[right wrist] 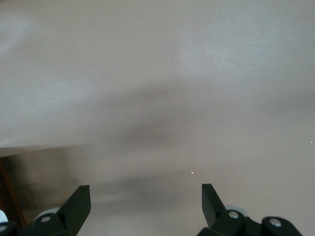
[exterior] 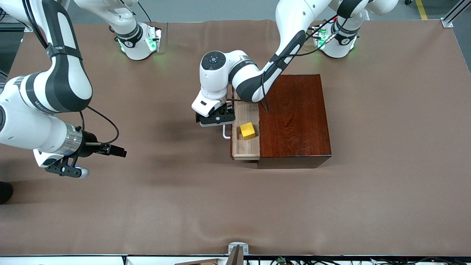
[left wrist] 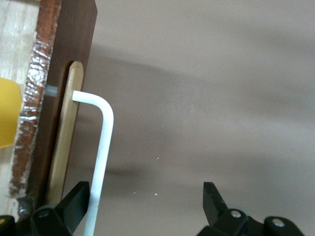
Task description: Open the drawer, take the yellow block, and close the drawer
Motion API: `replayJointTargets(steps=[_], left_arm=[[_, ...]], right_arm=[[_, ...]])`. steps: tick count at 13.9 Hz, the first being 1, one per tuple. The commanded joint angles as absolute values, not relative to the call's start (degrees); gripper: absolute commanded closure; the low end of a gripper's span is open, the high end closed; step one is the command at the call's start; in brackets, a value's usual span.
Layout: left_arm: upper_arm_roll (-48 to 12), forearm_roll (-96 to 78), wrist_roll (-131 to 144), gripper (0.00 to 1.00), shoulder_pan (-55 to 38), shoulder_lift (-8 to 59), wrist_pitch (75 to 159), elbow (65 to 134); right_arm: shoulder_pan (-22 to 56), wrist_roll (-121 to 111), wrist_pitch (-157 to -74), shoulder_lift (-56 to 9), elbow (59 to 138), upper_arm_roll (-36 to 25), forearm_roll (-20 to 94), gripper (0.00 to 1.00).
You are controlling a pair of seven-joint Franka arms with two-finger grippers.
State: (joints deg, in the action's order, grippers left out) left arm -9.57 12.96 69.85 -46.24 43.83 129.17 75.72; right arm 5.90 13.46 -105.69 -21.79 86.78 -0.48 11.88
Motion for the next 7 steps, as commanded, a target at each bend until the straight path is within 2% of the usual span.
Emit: replayJointTargets(steps=[1, 7], left_arm=[[-10.46, 12.74, 72.95, 0.0, -47.9, 45.97, 135.35, 74.0], [-10.46, 12.66, 73.04, 0.0, -47.9, 45.88, 135.53, 73.21]], right_arm=[[5.8, 15.55, -104.68, -22.5, 85.34, -0.44, 14.14, 0.0], [5.89, 20.73, -104.41, -22.5, 85.34, -0.35, 16.0, 0.0]])
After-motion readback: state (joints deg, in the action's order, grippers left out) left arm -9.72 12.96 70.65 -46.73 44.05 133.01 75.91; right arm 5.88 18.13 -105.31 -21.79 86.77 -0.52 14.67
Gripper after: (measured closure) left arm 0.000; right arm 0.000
